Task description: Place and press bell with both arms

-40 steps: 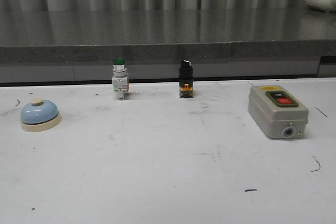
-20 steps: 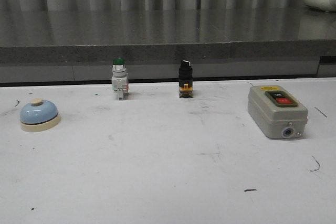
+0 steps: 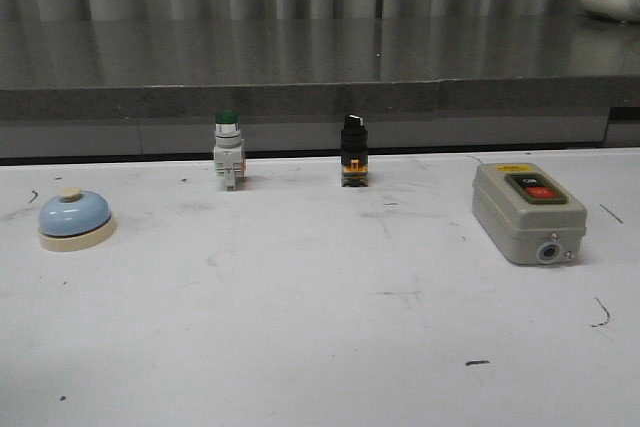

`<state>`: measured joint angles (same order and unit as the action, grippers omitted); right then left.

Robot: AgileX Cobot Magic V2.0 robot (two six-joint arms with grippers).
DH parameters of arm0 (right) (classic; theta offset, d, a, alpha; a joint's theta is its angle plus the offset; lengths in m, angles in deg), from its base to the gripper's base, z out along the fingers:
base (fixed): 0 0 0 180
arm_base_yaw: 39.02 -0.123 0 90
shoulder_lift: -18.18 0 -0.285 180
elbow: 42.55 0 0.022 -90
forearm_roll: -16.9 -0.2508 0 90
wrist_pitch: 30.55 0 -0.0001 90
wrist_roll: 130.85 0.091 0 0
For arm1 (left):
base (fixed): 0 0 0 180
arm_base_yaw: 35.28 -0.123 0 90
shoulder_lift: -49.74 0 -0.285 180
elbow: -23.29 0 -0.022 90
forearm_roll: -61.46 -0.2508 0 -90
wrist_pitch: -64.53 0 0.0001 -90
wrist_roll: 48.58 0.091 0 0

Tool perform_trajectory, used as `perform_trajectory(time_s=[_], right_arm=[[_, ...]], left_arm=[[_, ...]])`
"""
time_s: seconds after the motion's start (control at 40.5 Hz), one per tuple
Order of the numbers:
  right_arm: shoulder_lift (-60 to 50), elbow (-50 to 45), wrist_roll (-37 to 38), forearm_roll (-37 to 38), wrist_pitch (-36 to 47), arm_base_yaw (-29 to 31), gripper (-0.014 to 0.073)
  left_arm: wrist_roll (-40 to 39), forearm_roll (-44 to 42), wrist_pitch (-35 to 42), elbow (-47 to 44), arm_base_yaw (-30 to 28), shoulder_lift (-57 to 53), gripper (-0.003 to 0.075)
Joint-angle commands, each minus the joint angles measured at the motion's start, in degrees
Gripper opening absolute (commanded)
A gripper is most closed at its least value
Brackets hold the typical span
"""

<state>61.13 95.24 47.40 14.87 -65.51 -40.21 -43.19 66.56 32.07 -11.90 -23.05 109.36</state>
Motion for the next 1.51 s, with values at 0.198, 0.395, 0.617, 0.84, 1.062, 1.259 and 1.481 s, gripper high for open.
perform_trajectory(time_s=[0.198, 0.395, 0.617, 0.84, 1.062, 1.259, 1.481], right_arm=[[0.5, 2.0, -0.4, 0.4, 3.9, 0.4, 0.058], [0.5, 2.0, -0.4, 0.4, 3.9, 0.4, 0.058], [0.5, 2.0, -0.4, 0.4, 3.9, 0.4, 0.058], [0.5, 2.0, -0.4, 0.4, 3.9, 0.4, 0.058], [0.5, 2.0, -0.4, 0.4, 3.9, 0.4, 0.058], [0.5, 2.0, -0.4, 0.4, 3.9, 0.4, 0.058], [0.5, 2.0, -0.4, 0.4, 3.9, 0.4, 0.058]], left_arm=[[0.3, -2.7, 2.1, 12.5, 1.4, 19.0, 0.062], [0.3, -2.8, 2.1, 19.7, 1.4, 32.6, 0.062], [0.3, -6.1, 2.1, 25.4, 1.4, 43.2, 0.062], [0.3, -7.3, 2.2, 28.6, 1.4, 50.0, 0.062], [0.1, -7.3, 2.7, 28.9, 1.1, 55.0, 0.062], [0.0, -7.2, 3.2, 28.9, 1.1, 56.1, 0.0617], [0.0, -7.2, 3.3, 28.9, 1.1, 56.1, 0.0459]])
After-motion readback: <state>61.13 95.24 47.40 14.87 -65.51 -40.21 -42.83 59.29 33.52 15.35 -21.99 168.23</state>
